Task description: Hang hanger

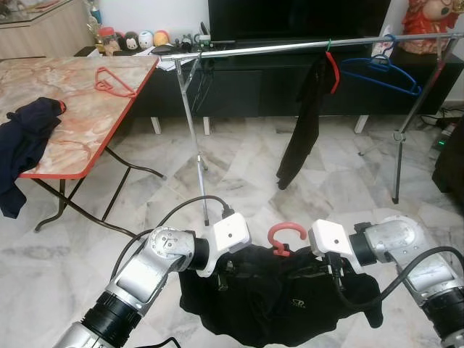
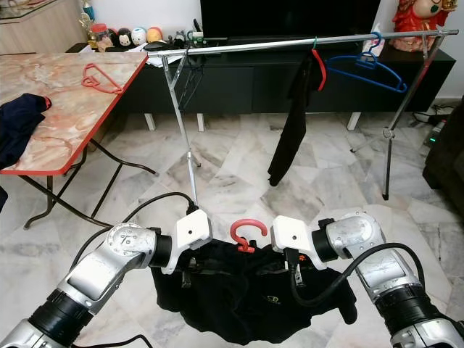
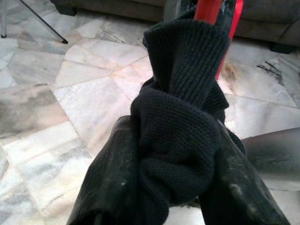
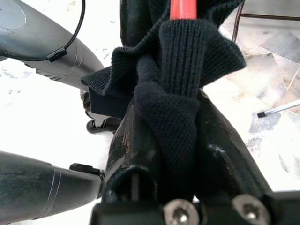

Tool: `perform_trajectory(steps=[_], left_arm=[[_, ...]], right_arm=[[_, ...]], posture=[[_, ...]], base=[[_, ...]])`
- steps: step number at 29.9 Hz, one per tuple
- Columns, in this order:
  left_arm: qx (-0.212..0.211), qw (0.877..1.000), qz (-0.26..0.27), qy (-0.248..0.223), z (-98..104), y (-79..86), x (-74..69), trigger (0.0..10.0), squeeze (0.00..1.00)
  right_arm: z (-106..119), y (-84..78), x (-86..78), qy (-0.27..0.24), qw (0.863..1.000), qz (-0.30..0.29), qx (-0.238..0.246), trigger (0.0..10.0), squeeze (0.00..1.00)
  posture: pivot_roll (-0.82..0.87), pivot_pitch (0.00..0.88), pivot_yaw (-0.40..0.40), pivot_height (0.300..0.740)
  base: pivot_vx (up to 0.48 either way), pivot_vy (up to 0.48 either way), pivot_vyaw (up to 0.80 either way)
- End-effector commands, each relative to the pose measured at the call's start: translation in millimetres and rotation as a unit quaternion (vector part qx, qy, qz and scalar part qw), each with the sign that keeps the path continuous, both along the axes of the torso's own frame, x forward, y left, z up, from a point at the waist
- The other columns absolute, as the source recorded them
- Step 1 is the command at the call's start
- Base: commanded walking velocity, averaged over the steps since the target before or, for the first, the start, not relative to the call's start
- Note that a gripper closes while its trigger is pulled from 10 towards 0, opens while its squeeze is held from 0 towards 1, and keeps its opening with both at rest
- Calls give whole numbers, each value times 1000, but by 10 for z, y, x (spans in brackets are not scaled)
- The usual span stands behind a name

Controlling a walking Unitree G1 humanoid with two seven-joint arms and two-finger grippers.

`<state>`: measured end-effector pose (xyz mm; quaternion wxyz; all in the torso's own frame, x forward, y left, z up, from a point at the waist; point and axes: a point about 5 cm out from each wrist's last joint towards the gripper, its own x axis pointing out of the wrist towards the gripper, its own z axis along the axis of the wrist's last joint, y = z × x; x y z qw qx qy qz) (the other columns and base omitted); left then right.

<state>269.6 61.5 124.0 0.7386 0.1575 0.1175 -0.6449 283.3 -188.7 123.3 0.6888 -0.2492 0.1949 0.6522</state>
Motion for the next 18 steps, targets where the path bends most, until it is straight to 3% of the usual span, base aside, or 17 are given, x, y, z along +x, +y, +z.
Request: perform_trajectory(steps=[1, 17, 18], left_arm=[[11, 997, -72, 28, -91, -107, -182, 0, 0], [5, 997, -72, 37, -91, -113, -201, 0, 0], [4, 997, -70, 37, -90, -113, -199, 0, 0]], right_arm=[[247, 14, 126, -50, 998, -16, 25, 0, 0], [260, 64, 174, -60, 998, -17, 27, 0, 0], [252, 66, 183, -64, 997, -19, 24, 3137, 0]], posture=[[-105, 0, 38, 740], [-102, 0, 33, 740], [-102, 0, 33, 740]], base=[[0, 0, 0], [0, 0, 0], [0, 0, 0]])
